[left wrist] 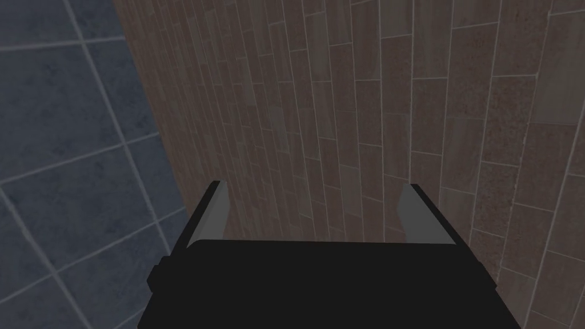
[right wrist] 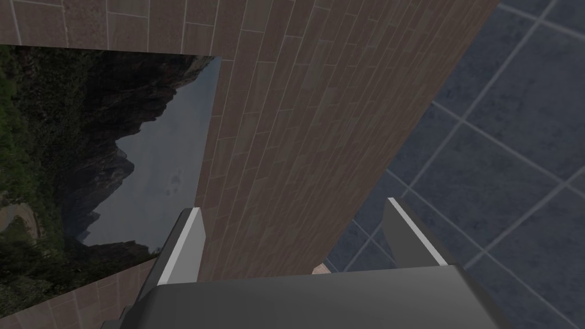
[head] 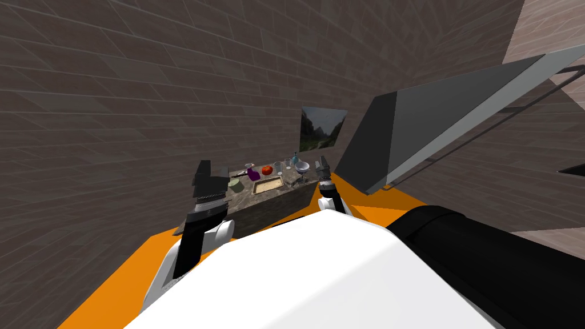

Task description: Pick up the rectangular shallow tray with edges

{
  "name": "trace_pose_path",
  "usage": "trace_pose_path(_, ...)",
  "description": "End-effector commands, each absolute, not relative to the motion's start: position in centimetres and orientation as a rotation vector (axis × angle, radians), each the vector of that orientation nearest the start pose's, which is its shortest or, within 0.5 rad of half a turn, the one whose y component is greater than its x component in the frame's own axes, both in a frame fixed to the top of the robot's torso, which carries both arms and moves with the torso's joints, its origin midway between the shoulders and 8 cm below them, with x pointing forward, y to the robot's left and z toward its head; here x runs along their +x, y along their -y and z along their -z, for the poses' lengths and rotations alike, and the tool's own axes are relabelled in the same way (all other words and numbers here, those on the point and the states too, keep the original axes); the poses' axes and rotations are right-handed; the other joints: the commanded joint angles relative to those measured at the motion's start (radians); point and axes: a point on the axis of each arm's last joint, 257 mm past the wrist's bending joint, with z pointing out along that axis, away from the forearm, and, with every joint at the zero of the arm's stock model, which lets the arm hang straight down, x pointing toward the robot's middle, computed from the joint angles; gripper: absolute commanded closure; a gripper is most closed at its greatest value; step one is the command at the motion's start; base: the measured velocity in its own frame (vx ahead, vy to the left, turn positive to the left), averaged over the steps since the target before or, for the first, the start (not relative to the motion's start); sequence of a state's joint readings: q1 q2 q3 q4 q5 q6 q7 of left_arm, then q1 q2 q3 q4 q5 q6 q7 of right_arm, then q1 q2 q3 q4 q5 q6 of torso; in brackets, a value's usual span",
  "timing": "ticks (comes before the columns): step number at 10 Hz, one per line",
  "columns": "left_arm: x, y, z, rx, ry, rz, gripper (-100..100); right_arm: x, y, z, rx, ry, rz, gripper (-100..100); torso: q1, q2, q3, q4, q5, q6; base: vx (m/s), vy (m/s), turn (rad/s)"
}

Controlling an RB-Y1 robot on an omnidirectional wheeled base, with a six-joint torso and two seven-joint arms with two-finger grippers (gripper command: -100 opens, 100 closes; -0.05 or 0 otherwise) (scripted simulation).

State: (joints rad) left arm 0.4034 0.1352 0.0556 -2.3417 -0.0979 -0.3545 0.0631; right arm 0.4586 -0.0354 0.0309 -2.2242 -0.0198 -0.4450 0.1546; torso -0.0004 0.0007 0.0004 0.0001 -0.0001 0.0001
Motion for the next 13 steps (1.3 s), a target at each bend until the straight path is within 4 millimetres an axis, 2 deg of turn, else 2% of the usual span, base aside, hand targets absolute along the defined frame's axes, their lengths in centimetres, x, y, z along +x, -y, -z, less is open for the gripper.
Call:
trace_pose_path(1, 36.7, -26.7, -5.4, -0.533, -0.762, 1.255, -100, 36.8, 26.7, -0.2, 0.642, -0.723, -1.201, 0, 0.0, 0.0, 0.0, 0.0, 0.0, 0.0, -0.012, -0.006, -0.02)
trace_pose_path(13, 42.1, -29.2, -1.1, -0.759, -0.92, 1.198, -100, 36.8, 26.7, -0.2, 0.642, -0.723, -1.201, 0, 0.0, 0.0, 0.0, 0.0, 0.0, 0.0, -0.015, -0.009, -0.037)
